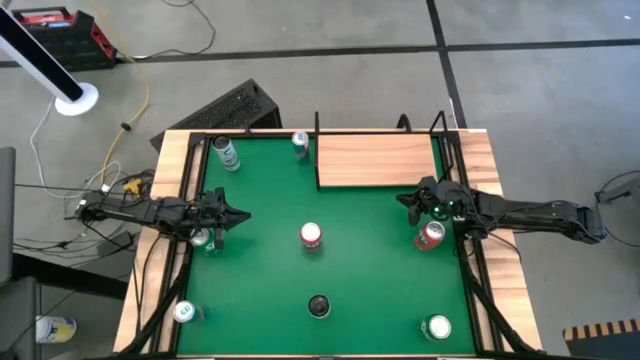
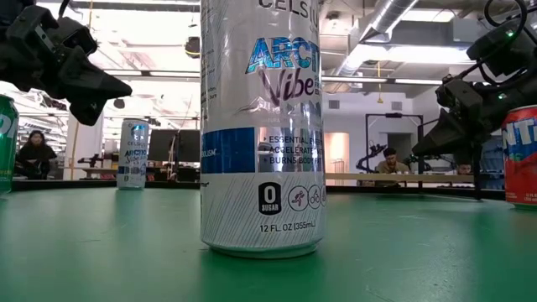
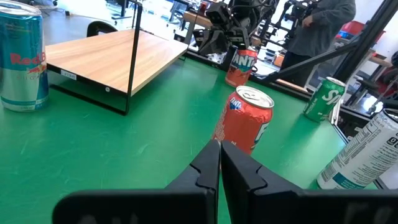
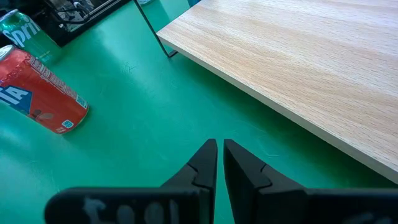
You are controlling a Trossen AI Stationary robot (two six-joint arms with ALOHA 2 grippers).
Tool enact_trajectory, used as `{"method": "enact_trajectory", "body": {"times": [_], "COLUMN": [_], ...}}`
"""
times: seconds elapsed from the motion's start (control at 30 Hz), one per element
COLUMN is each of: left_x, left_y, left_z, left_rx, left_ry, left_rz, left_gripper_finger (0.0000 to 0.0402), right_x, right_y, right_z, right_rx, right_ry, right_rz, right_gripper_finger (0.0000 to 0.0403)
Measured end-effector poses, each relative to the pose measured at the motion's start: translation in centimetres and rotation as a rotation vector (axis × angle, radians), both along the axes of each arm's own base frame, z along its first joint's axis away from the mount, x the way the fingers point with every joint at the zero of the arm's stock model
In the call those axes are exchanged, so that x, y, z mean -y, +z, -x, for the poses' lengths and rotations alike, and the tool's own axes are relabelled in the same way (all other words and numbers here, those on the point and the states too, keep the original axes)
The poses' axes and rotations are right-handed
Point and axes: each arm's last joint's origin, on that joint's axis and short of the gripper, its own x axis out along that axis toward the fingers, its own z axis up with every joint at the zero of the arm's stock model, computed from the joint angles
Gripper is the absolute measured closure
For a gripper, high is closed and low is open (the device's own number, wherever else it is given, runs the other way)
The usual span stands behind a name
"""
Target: Place canned beverage on shelf
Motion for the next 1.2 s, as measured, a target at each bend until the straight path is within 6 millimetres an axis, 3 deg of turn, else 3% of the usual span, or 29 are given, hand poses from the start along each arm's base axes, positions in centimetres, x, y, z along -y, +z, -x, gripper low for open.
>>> {"method": "enact_trajectory", "body": {"times": [0.7,1.2], "left_x": [0.0,-0.65], "left_y": [0.01,0.25], "left_z": [0.0,0.15], "left_rx": [0.008,0.04], "left_ry": [0.003,0.236], "left_rz": [0.045,0.013], "left_gripper_finger": [0.0401,0.0401], "right_x": [0.0,0.12], "right_y": [0.0,0.14], "right_z": [0.0,-0.03], "right_rx": [0.0,-0.045], "right_ry": [0.0,0.055], "right_rz": [0.0,0.136], "right_gripper_finger": [0.0348,0.0348]}}
